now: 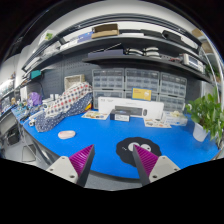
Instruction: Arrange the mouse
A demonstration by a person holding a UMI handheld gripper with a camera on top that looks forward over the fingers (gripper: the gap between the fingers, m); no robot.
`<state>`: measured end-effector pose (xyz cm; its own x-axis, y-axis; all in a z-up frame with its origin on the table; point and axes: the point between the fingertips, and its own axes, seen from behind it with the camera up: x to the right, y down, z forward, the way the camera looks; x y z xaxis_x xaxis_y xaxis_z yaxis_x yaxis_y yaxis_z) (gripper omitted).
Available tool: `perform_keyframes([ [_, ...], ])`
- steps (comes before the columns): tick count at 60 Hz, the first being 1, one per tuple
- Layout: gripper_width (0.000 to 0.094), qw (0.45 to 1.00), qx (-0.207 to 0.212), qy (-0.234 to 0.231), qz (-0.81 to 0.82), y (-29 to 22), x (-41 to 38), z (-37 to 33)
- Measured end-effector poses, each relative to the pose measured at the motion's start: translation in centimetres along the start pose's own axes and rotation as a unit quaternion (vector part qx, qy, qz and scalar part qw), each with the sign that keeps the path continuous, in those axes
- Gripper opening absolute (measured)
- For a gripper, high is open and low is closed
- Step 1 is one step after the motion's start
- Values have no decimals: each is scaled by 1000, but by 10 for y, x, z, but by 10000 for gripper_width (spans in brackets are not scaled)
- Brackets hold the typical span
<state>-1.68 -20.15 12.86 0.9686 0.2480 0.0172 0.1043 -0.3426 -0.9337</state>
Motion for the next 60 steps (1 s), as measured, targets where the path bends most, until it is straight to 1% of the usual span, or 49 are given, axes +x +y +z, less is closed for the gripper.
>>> perform_keyframes([
  [9,760,1000,-27,11,7,31,-27,1],
  [16,762,999,-45,18,15,57,-72,14],
  [22,760,998,-60,12,25,69,-118,34],
  [41,767,996,-86,4,30,65,-242,114],
  [48,769,995,-95,13,28,61,-266,149],
  [60,768,992,-113,45,41,62,-282,208],
])
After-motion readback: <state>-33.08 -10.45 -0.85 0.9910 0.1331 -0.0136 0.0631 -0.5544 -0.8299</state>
